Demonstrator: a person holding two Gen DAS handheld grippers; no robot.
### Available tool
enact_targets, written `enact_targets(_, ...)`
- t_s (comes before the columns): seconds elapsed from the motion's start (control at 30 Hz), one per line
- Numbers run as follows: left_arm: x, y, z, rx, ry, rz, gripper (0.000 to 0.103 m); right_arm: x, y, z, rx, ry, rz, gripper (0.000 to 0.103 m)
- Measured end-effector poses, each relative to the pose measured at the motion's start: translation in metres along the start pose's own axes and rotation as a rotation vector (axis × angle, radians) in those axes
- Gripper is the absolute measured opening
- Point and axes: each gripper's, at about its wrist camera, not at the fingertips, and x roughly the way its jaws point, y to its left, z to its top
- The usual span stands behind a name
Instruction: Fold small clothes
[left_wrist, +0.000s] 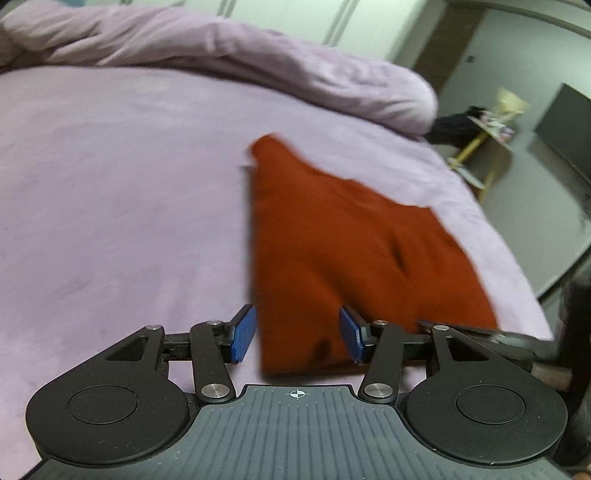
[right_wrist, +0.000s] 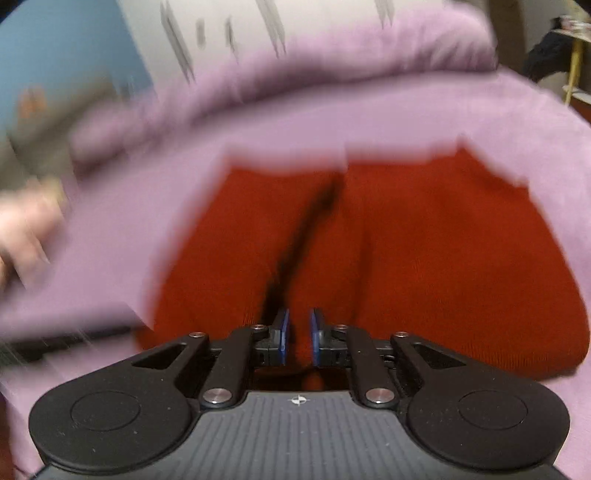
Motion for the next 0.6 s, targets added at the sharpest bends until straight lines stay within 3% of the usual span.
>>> enact_targets(0.1,0.004,0.011,0.001,-0.011,0.012,0.018,0.054,-0.012,-0.007,0.002,-0.011,-0.025,0.036,0.004)
enact_targets(0.17,0.002,0.018,0.0,-0.028,0.021,0.019,0.054,-0.024,-0.019,0.009,0.063,-0.056,0.08,0.011)
enact_targets(0.23,0.009,0.018,0.0,-0.036,0.035,0.016,0.055,-0.034,-0.03,0.017,0.16,-0.103,0.119,0.022)
enact_targets(0.3,0.011,0.015,-0.001,-0.026,0.044,0.018,0.055,-0.038,-0.04,0.025,0.261,-0.134,0.231,0.044)
enact_targets(0.37,0.011,0.013,-0.003,-0.01,0.042,0.025,0.056,-0.033,-0.041,0.03,0.319,-0.123,0.302,0.05)
enact_targets(0.43,0.01,0.012,-0.003,-0.007,0.046,0.037,0.056,-0.021,-0.031,0.033,0.286,-0.078,0.307,0.048)
enact_targets(0.47,0.009,0.013,-0.002,-0.012,0.048,0.041,0.056,-0.014,-0.025,0.034,0.245,-0.056,0.284,0.039)
enact_targets(0.5,0.01,0.011,-0.001,-0.016,0.05,0.048,0.056,-0.009,-0.018,0.033,0.206,-0.039,0.255,0.014)
enact_targets(0.6,0.006,0.009,0.003,-0.017,0.051,0.074,0.056,-0.01,-0.003,0.026,0.116,-0.048,0.224,0.008)
